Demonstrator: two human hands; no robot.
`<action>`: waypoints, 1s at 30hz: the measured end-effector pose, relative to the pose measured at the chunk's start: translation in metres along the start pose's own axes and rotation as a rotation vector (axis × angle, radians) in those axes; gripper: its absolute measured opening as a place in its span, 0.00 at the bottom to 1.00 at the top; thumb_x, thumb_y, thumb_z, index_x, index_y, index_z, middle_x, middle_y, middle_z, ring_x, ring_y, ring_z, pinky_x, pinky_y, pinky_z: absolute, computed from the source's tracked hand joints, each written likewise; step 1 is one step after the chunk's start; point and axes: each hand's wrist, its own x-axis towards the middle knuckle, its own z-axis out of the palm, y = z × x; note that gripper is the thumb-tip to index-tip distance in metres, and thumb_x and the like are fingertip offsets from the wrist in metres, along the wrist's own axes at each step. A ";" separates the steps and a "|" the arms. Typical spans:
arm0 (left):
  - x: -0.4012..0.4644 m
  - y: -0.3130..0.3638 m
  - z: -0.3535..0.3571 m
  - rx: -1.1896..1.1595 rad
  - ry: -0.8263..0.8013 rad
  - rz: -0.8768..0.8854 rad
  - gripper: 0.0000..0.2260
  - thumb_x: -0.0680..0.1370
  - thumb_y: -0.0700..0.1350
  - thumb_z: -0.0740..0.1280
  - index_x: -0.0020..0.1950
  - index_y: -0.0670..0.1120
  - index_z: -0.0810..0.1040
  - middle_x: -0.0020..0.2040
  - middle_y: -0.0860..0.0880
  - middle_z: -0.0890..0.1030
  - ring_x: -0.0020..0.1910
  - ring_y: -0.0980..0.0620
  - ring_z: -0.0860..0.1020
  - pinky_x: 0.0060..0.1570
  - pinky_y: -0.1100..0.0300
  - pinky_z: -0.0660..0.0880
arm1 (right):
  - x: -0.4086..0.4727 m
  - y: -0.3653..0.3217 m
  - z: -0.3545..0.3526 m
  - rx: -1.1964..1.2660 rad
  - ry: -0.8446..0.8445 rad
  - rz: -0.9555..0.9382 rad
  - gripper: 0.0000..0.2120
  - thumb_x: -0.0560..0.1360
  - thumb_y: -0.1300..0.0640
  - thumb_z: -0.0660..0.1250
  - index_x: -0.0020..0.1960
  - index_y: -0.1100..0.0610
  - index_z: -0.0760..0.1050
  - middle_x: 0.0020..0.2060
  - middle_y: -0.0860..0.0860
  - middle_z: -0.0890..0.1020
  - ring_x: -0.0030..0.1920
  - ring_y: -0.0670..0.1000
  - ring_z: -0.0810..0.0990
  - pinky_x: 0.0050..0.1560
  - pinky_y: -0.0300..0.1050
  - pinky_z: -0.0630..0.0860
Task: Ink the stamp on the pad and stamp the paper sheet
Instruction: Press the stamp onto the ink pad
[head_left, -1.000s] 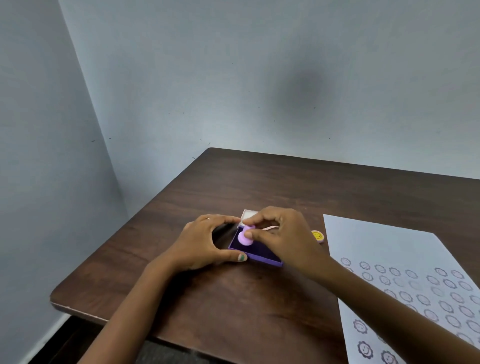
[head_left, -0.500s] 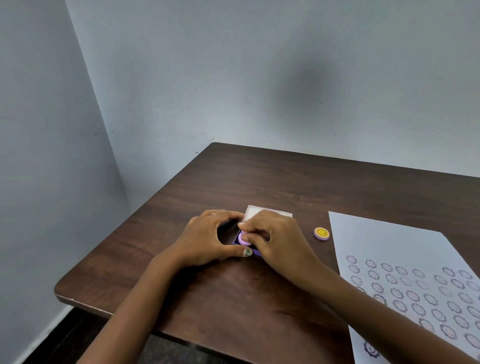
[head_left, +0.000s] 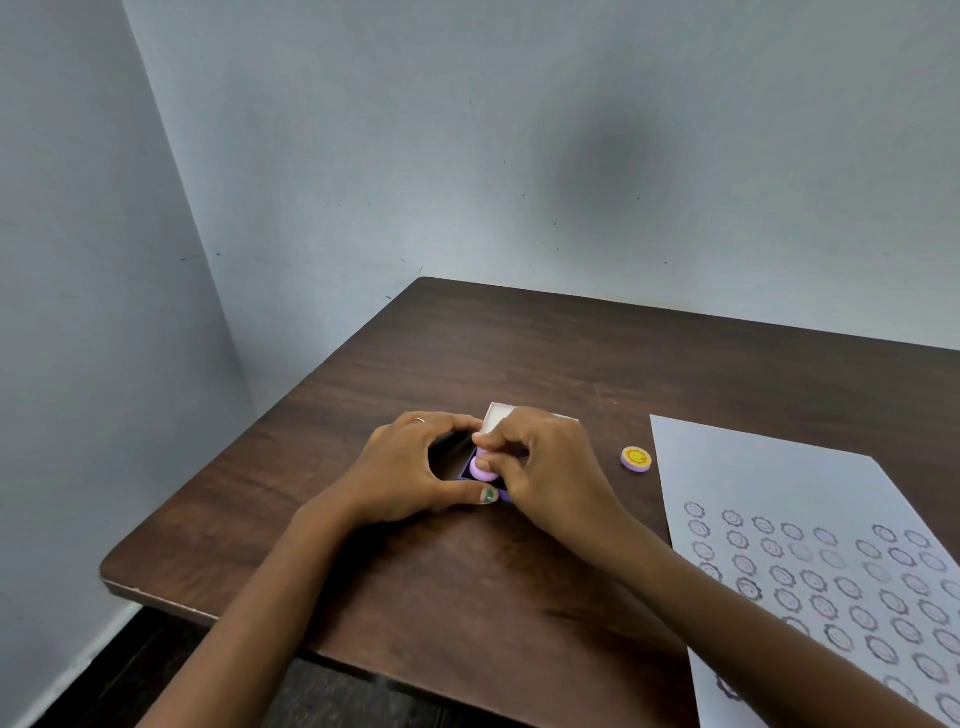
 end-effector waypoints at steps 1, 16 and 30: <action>0.000 0.000 0.000 0.002 0.002 -0.002 0.35 0.60 0.71 0.67 0.65 0.62 0.69 0.64 0.62 0.74 0.64 0.61 0.66 0.62 0.61 0.61 | 0.003 0.000 0.000 -0.008 -0.009 0.025 0.05 0.67 0.64 0.71 0.42 0.59 0.83 0.39 0.54 0.85 0.38 0.45 0.78 0.40 0.34 0.72; 0.000 0.001 0.001 -0.011 0.037 0.006 0.32 0.59 0.71 0.67 0.62 0.65 0.71 0.55 0.69 0.72 0.59 0.65 0.65 0.58 0.62 0.60 | 0.005 0.000 0.000 -0.064 -0.099 -0.030 0.05 0.67 0.63 0.70 0.43 0.59 0.82 0.41 0.55 0.84 0.42 0.51 0.81 0.45 0.45 0.76; 0.001 -0.002 0.001 0.006 0.031 -0.005 0.33 0.61 0.68 0.69 0.64 0.63 0.70 0.62 0.63 0.75 0.62 0.62 0.66 0.58 0.61 0.59 | 0.009 0.000 -0.003 -0.038 -0.077 0.017 0.08 0.65 0.61 0.74 0.44 0.60 0.82 0.41 0.53 0.85 0.38 0.43 0.77 0.43 0.38 0.74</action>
